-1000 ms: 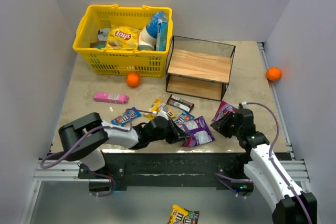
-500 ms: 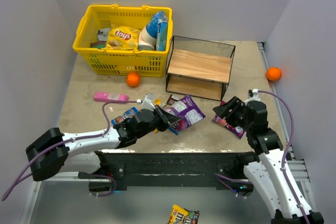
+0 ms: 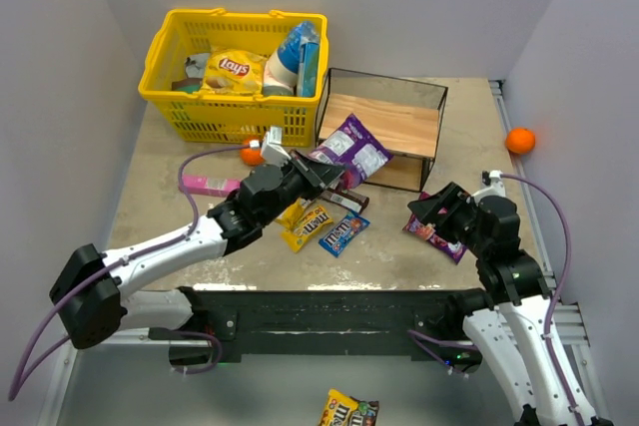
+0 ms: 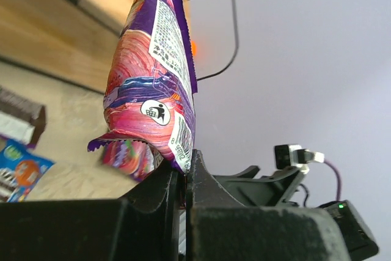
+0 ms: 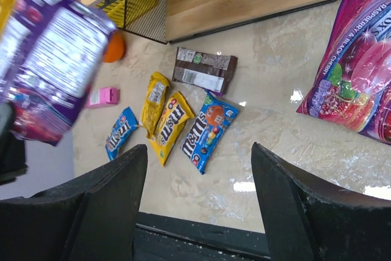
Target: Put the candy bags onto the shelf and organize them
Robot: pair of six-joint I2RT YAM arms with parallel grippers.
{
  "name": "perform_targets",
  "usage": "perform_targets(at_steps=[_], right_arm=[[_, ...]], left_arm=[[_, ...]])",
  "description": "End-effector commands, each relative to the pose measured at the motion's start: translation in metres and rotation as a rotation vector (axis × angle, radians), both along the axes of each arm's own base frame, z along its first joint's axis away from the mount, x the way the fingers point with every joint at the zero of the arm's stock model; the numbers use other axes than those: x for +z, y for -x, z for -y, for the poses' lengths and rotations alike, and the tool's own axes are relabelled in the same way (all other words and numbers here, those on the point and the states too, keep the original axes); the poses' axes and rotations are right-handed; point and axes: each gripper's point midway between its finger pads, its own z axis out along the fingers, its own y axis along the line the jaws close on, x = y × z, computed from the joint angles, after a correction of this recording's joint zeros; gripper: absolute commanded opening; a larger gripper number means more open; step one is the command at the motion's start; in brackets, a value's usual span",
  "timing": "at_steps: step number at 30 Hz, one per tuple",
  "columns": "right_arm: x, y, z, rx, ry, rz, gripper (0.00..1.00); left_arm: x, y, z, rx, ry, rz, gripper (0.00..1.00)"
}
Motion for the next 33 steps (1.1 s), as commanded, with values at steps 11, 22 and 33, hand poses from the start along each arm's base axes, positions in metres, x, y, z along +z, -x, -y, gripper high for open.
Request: perform_targets(at_steps=[11, 22, 33], right_arm=[[-0.002, -0.004, 0.003, -0.007, 0.022, 0.009, 0.73], [-0.006, -0.004, 0.004, -0.013, 0.024, -0.002, 0.73], [-0.017, -0.006, 0.005, -0.021, 0.038, -0.030, 0.73]], left_arm=[[0.068, -0.095, 0.014, 0.091, 0.186, 0.161, 0.00], [0.031, -0.148, 0.032, 0.203, 0.384, 0.020, 0.00], [0.003, -0.164, 0.022, 0.328, 0.441, -0.051, 0.00]])
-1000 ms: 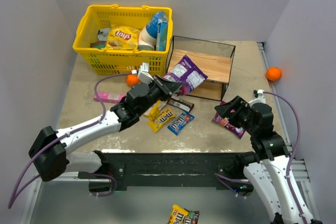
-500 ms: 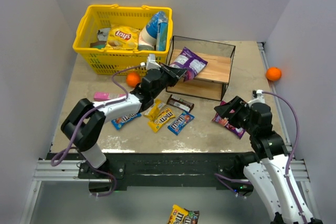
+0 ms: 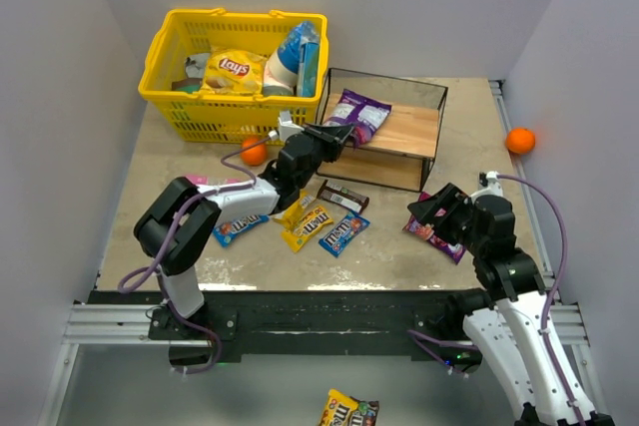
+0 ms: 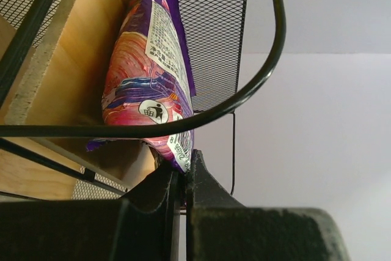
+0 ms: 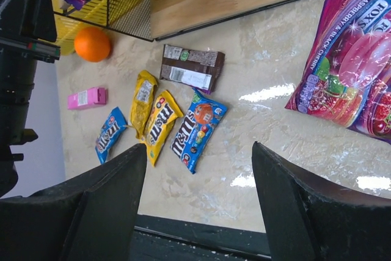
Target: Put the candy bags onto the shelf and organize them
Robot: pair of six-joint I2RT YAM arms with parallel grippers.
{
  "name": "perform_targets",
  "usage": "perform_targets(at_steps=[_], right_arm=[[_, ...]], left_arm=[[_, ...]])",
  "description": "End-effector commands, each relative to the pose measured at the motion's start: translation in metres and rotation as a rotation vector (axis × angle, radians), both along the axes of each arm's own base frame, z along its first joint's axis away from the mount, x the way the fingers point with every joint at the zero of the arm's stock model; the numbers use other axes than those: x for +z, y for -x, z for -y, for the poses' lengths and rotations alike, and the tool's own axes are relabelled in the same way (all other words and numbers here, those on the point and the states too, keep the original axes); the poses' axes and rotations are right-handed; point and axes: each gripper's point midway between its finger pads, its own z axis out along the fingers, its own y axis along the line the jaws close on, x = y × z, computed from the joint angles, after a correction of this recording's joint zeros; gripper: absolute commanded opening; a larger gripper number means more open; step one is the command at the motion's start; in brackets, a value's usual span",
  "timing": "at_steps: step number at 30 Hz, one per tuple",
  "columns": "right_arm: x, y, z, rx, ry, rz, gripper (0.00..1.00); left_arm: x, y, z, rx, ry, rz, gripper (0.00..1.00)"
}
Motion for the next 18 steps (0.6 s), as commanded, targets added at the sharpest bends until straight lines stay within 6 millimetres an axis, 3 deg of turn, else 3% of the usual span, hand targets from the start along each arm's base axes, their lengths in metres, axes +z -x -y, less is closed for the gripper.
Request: perform_targets(at_steps=[1, 3, 5, 6, 7, 10, 14, 18], right_arm=[[-0.004, -0.005, 0.002, -0.005, 0.019, 0.004, 0.73], [-0.005, -0.006, 0.003, -0.012, 0.023, 0.000, 0.73], [-0.006, -0.006, 0.006, -0.030, 0.029, -0.006, 0.74], [-0.006, -0.006, 0.007, -0.039, 0.031, -0.012, 0.74], [-0.006, -0.005, 0.009, -0.045, 0.034, -0.018, 0.74], [-0.010, -0.006, 0.013, -0.070, 0.046, -0.033, 0.76], [-0.013, -0.008, 0.016, -0.085, 0.059, -0.044, 0.77], [-0.013, -0.011, 0.015, -0.087, 0.061, -0.047, 0.77]], left_arm=[[0.034, -0.014, -0.008, 0.084, 0.124, 0.066, 0.00], [0.030, -0.013, -0.003, 0.067, 0.117, 0.055, 0.02], [0.029, -0.011, -0.001, 0.058, 0.115, 0.051, 0.13], [0.027, -0.008, -0.001, 0.054, 0.110, 0.045, 0.20], [0.028, -0.005, -0.002, 0.052, 0.110, 0.045, 0.34], [0.035, 0.007, -0.007, 0.073, 0.078, 0.052, 0.55], [0.049, 0.018, -0.011, 0.067, 0.028, 0.067, 0.65], [0.038, 0.028, -0.013, 0.034, -0.048, 0.032, 0.69]])
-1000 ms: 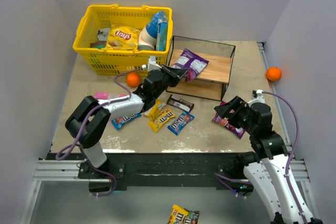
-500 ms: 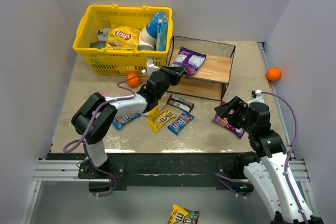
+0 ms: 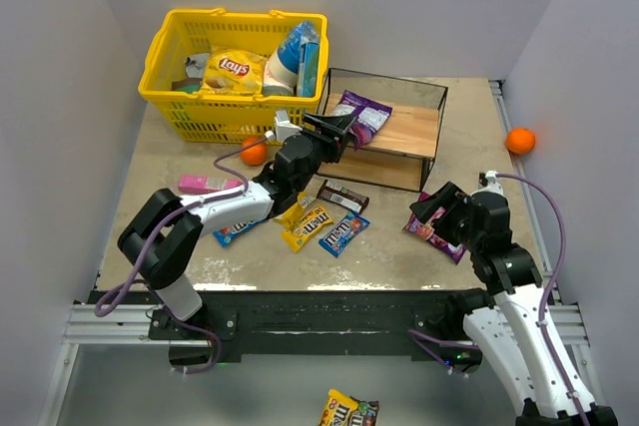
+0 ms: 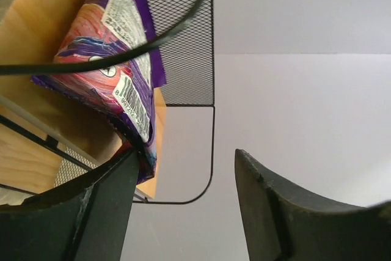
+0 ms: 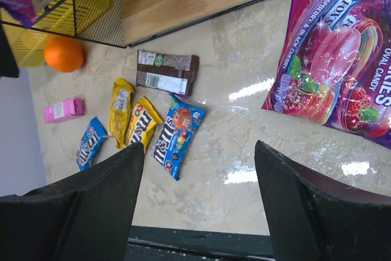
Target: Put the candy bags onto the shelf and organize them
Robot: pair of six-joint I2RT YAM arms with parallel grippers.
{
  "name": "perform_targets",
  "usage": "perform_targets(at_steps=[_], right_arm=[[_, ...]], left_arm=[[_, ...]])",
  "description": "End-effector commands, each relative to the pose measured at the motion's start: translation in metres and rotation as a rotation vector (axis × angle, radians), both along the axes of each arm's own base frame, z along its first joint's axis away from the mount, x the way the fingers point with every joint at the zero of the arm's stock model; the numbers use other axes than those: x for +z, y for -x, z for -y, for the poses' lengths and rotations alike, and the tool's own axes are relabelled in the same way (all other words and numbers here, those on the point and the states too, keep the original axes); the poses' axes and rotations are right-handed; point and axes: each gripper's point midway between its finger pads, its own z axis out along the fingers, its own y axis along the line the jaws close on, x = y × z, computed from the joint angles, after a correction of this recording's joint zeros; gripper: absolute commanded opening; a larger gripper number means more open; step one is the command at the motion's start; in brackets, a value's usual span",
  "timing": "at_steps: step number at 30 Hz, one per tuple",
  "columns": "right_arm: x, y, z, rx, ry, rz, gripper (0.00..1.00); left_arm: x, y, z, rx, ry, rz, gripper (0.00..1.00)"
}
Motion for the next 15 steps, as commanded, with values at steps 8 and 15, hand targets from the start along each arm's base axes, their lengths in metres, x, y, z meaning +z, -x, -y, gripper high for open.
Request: perform_targets(at_steps=[8, 15], right_arm=[[0.016, -0.017, 0.008, -0.047, 0.035, 0.036, 0.73], [0.013, -0.022, 0.004, -0.038, 0.018, 0.037, 0.70]], left_arm=[[-0.005, 0.033, -0.017, -0.073, -0.209, 0.007, 0.69], [-0.026, 0.041, -0.019, -0.120, -0.275, -0.013, 0.60]])
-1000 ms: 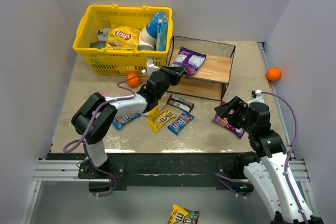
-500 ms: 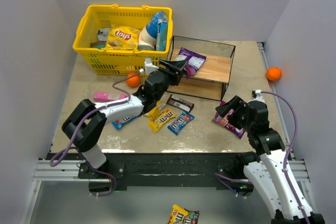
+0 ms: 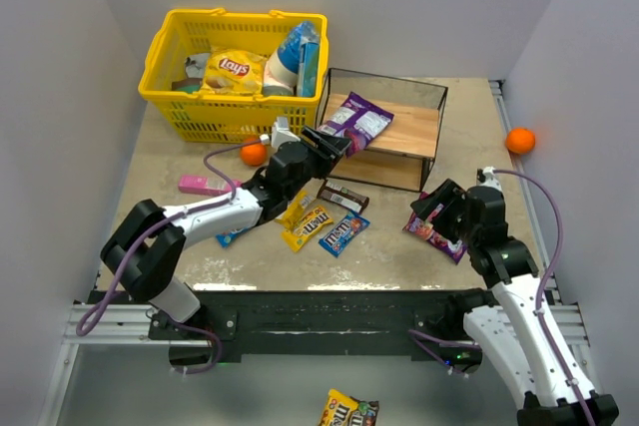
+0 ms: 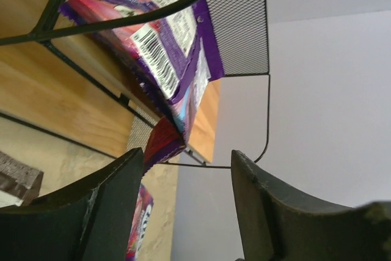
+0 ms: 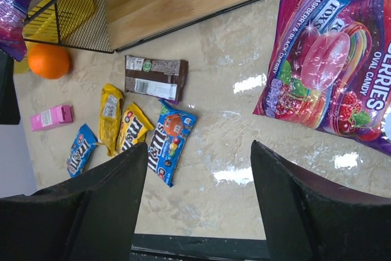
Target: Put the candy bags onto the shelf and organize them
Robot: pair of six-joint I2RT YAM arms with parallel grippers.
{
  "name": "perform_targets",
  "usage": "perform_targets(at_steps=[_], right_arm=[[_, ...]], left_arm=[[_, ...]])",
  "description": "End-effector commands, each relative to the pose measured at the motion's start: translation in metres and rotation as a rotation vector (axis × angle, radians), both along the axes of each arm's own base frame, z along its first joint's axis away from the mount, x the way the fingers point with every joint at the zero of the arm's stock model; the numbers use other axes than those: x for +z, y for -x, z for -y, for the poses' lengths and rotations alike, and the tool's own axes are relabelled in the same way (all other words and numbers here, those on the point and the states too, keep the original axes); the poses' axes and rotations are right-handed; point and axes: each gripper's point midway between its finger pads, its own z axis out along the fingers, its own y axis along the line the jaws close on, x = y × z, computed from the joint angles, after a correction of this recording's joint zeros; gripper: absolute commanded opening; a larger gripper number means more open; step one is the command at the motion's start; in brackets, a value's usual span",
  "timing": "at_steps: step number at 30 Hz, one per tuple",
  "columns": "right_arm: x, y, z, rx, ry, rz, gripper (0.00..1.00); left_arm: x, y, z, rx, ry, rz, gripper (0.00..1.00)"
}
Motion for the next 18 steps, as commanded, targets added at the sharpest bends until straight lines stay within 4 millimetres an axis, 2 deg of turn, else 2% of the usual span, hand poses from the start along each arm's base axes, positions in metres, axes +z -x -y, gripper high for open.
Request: perform_targets(at_steps=[1, 3, 4, 10, 13, 18], right_arm=[[0.021, -0.014, 0.000, -0.015, -0.007, 0.074, 0.70], [0.020, -0.015, 0.000, -0.016, -0.007, 0.074, 0.70], [0.019, -0.016, -0.001, -0.015, -0.012, 0.073, 0.69], [0.015, -0.015, -0.001, -0.014, -0.012, 0.064, 0.69], [0.015, -0.014, 0.000, -0.019, -0.008, 0.064, 0.69], [0.014, -0.013, 0.003, -0.026, 0.004, 0.062, 0.69]], left_arm=[[0.002, 0.009, -0.007, -0.034, -0.047, 0.035, 0.51], [0.004, 0.009, -0.006, -0.039, -0.050, 0.051, 0.44], [0.005, 0.009, -0.005, -0.042, -0.048, 0.055, 0.35], [0.002, -0.002, 0.011, -0.077, -0.037, 0.062, 0.13], [0.005, -0.010, 0.023, -0.108, -0.028, 0.076, 0.06], [0.009, -0.021, 0.042, -0.144, -0.023, 0.090, 0.02]])
